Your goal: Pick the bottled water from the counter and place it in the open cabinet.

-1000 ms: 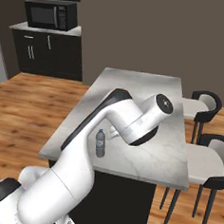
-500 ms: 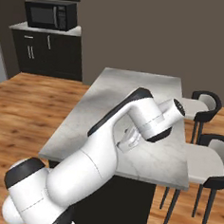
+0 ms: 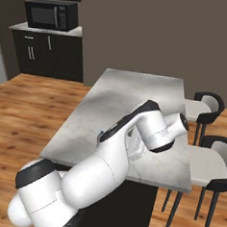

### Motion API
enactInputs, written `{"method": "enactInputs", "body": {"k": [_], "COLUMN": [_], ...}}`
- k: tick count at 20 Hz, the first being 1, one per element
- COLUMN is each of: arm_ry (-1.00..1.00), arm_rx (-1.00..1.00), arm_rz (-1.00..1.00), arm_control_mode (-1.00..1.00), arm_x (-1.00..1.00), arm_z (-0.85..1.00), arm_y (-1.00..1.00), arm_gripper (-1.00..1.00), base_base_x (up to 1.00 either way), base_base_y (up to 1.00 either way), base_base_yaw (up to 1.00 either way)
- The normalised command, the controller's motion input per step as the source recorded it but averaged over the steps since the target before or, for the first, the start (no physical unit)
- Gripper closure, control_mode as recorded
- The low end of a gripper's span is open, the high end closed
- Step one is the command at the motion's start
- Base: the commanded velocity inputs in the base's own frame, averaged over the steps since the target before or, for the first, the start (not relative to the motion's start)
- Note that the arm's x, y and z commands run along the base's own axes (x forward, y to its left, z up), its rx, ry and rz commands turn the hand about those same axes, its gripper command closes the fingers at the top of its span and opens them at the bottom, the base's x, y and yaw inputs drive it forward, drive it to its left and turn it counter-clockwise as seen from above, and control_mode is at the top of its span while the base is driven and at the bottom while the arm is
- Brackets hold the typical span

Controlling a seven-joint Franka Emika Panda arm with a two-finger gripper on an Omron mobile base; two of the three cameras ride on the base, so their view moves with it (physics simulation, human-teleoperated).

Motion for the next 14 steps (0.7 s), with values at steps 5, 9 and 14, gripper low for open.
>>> {"method": "enactInputs", "body": {"k": [5,9,14], "arm_ry": [0.00,0.07,0.01], "arm_rx": [0.00,0.00,0.00], "arm_rz": [-0.13,-0.06,-0.03], "arm_control_mode": [-1.00,-1.00,-1.00], "arm_x": [0.31,0.26,0.17], "arm_z": [-0.28,-0.50,-0.44], "arm_y": [0.15,0.06,0.00], "arm_gripper": [-1.00,-1.00,-1.00], "base_base_x": [0.00,0.00,0.00], "base_base_y": [0.00,0.00,0.00], "base_base_yaw": [0.00,0.00,0.00]}}
